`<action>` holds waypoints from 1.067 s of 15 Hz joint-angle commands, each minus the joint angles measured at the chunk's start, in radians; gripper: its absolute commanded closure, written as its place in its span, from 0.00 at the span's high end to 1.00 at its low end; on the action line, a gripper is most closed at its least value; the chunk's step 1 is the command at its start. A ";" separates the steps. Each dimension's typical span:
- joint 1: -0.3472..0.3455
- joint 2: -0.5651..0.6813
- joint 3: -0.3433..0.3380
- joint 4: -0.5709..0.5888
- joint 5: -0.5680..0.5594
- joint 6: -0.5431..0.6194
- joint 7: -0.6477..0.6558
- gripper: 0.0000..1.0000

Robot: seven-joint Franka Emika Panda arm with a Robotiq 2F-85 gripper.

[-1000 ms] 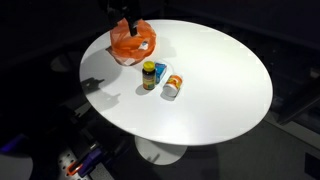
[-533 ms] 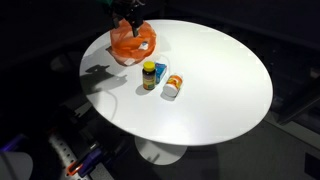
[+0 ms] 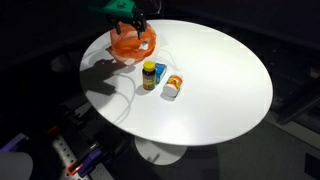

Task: Remove the roll on stick from the plastic bag and put it on the table

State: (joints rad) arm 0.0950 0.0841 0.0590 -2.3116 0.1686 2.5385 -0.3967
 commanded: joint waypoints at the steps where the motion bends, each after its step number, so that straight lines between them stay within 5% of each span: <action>1: -0.025 0.077 0.034 0.077 0.023 0.005 -0.120 1.00; 16: -0.039 0.162 0.071 0.086 -0.001 0.123 -0.084 1.00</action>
State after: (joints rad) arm 0.0818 0.2000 0.0991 -2.2603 0.1650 2.6283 -0.4683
